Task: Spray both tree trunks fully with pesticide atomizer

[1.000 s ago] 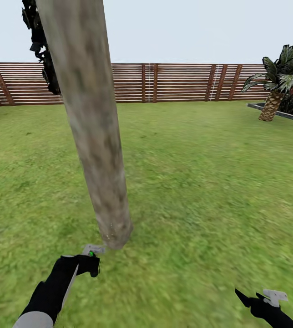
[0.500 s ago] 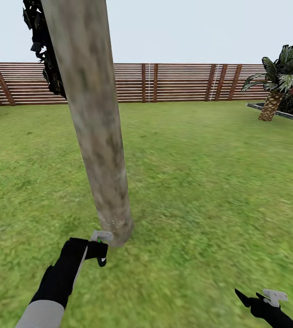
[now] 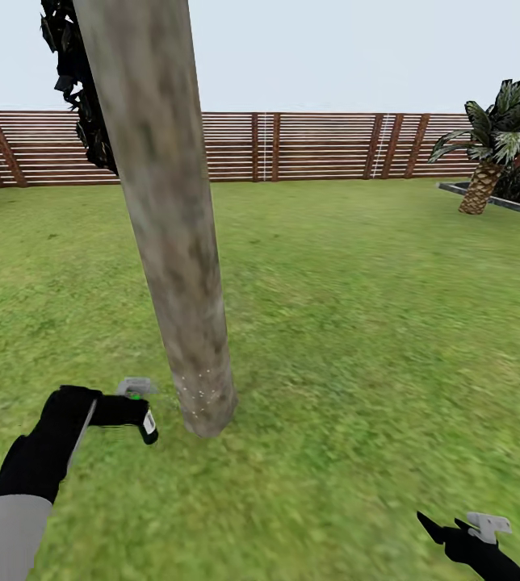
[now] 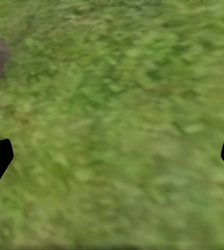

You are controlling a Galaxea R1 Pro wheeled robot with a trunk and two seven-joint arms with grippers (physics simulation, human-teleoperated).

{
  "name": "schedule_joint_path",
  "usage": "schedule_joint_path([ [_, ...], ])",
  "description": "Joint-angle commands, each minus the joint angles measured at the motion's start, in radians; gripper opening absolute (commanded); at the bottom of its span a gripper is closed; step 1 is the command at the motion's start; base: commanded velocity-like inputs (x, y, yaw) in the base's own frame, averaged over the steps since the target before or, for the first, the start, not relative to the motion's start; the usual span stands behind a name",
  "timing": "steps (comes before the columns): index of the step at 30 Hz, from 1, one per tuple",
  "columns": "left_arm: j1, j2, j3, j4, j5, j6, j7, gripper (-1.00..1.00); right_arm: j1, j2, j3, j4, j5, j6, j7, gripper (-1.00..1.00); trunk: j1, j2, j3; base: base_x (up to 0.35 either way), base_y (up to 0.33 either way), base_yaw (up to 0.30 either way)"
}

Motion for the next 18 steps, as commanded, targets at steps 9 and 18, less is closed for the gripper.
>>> schedule_joint_path([
  [9,-0.170,0.039,-0.010,-0.025,-0.004,0.034,-0.079,-1.00,0.000,0.001,0.000,0.001,0.000,0.000,0.000,1.00,0.000,0.000,0.000,0.000,0.000,0.000],
  [18,-0.229,0.087,-0.012,-0.020,-0.003,0.041,-0.081,-1.00,0.000,0.000,0.000,0.000,0.001,0.000,0.000,1.00,0.000,0.000,0.000,0.000,0.000,0.000],
])
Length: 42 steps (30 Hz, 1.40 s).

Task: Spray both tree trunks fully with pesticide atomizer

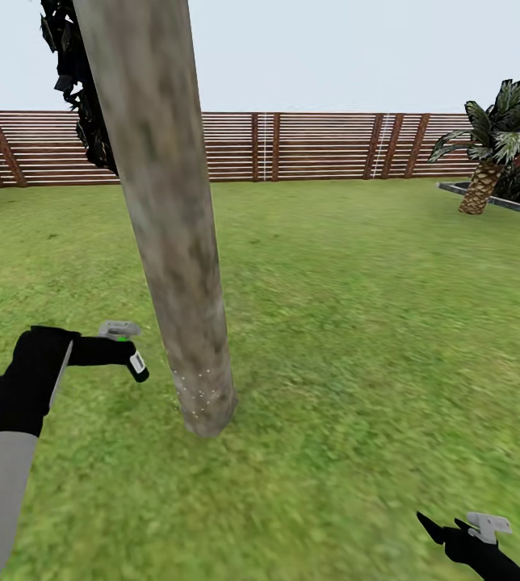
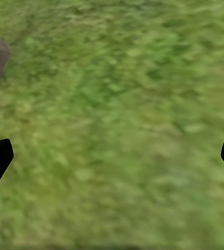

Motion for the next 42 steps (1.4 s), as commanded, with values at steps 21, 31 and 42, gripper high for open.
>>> schedule_joint_path([
  [21,0.071,-0.003,-0.173,0.287,-0.009,-0.067,0.031,-1.00,0.000,0.002,0.001,0.011,0.001,0.000,-0.002,1.00,0.000,0.000,0.000,0.000,0.000,0.000],
  [31,0.102,-0.023,-0.050,0.352,0.000,-0.129,0.115,-1.00,0.000,0.004,0.001,0.011,0.001,0.000,-0.001,1.00,0.000,0.000,0.000,-0.161,-0.099,0.000],
  [42,0.102,-0.115,-0.018,0.342,0.042,-0.129,0.313,-1.00,0.000,-0.001,0.000,0.007,-0.001,0.000,0.000,1.00,0.000,0.000,0.000,-0.053,-0.135,0.070],
])
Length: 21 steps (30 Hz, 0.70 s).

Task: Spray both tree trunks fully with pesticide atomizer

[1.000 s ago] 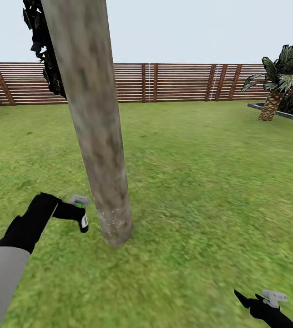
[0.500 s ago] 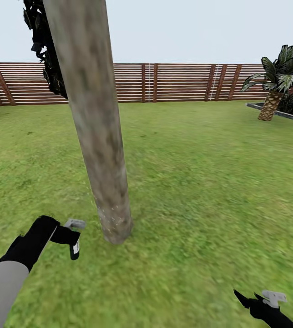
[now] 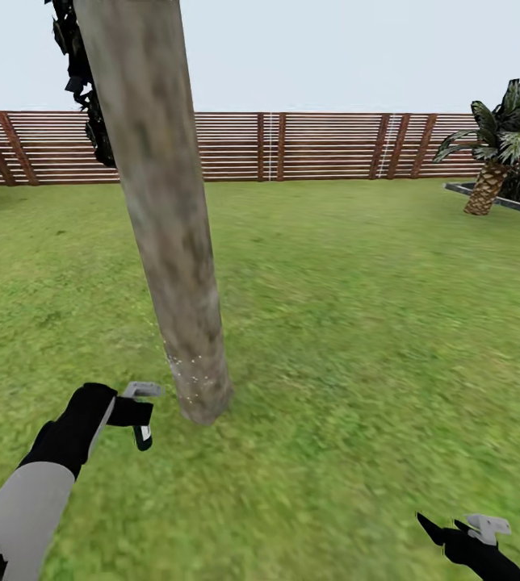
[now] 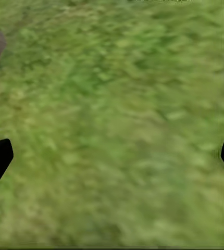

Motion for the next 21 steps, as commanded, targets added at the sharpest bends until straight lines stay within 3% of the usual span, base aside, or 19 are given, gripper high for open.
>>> schedule_joint_path([
  [1,0.000,0.000,0.000,0.000,0.012,-0.001,0.001,-1.00,0.000,-0.001,0.000,0.000,0.000,0.000,0.000,1.00,0.000,0.000,0.000,-0.159,-0.255,0.065],
  [2,0.000,0.001,-0.001,-0.001,0.043,-0.002,0.001,-1.00,0.000,-0.003,0.000,0.000,0.001,0.000,-0.001,1.00,0.000,0.000,0.000,-0.176,-0.255,0.017],
  [4,0.000,0.001,-0.001,-0.002,0.052,-0.001,0.001,-1.00,0.000,-0.003,0.000,0.001,0.001,0.000,-0.001,1.00,0.000,0.000,0.000,-0.179,-0.255,0.007],
  [12,0.000,-0.001,-0.001,-0.002,0.057,-0.001,0.001,-1.00,0.000,-0.004,-0.003,-0.003,0.000,-0.001,-0.002,1.00,0.000,0.000,0.000,-0.108,-0.262,0.008],
  [21,0.000,-0.002,-0.001,-0.001,0.059,-0.001,0.001,-1.00,0.000,-0.005,-0.003,-0.005,0.000,0.000,-0.002,1.00,0.000,0.000,-0.004,-0.006,-0.273,0.228],
])
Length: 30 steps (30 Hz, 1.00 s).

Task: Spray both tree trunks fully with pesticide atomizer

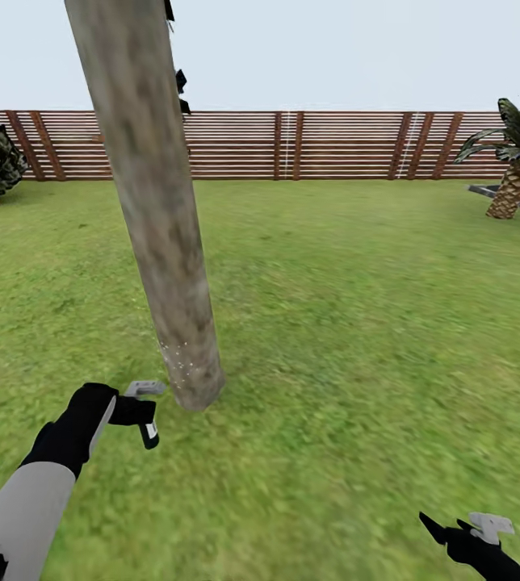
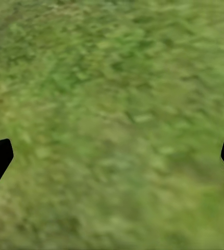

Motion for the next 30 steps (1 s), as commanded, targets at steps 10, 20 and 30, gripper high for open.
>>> schedule_joint_path([
  [10,-0.019,-0.002,-0.012,-0.129,0.060,0.096,0.005,-1.00,0.000,-0.004,0.000,0.001,0.000,0.000,0.000,1.00,0.000,0.000,0.000,0.000,-0.032,0.017],
  [20,-0.162,0.009,-0.047,-0.120,0.059,0.145,0.001,-1.00,0.000,-0.005,0.000,0.002,0.000,0.000,0.000,1.00,0.000,0.000,0.000,0.000,0.000,0.000],
  [30,-0.293,0.004,-0.089,0.020,0.059,0.143,0.000,-1.00,0.000,-0.005,0.000,0.002,0.000,0.000,0.000,1.00,0.000,0.000,0.000,0.000,0.000,0.000],
])
